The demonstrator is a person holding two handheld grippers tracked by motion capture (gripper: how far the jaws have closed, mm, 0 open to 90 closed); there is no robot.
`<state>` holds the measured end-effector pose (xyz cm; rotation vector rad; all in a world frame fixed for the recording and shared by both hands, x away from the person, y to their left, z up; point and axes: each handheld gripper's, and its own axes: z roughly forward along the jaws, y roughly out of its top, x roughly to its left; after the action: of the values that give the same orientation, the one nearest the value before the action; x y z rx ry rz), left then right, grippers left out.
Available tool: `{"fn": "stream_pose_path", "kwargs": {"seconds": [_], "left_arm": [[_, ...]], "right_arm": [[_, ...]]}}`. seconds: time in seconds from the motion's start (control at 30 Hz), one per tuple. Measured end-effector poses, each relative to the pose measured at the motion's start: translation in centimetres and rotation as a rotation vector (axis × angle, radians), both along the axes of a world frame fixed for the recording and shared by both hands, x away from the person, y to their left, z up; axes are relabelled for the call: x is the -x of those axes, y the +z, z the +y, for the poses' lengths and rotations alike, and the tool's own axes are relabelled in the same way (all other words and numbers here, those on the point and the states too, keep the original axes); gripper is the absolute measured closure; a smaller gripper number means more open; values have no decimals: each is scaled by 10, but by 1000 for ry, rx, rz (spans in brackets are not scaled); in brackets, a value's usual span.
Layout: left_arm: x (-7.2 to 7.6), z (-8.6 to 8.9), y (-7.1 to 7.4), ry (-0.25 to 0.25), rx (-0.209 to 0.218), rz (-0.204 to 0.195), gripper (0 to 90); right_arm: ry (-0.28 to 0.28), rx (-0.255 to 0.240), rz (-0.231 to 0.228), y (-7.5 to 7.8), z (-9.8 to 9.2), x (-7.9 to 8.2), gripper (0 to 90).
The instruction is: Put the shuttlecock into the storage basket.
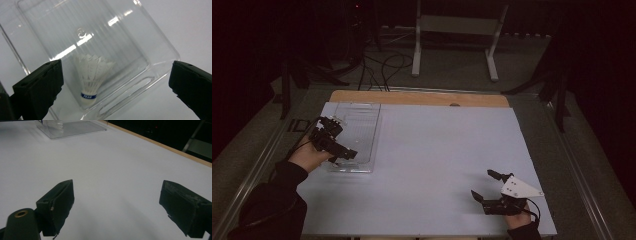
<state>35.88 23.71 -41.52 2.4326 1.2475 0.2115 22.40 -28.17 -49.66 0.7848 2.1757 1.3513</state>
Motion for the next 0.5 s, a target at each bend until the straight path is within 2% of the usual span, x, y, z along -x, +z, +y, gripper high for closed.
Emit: {"fn": "stream_pose_path", "kwargs": {"seconds": [0.17,0.3,0.5], "left_arm": [[0,-5,1,-18,37,-11,2],[0,-9,2,-26,50,-32,2],[-1,-17,4,-47,80,-41,1]], "right_arm": [[2,2,-1,0,0,0,126],[0,-1,0,0,0,0,125],[0,1,0,0,0,0,125]]}}
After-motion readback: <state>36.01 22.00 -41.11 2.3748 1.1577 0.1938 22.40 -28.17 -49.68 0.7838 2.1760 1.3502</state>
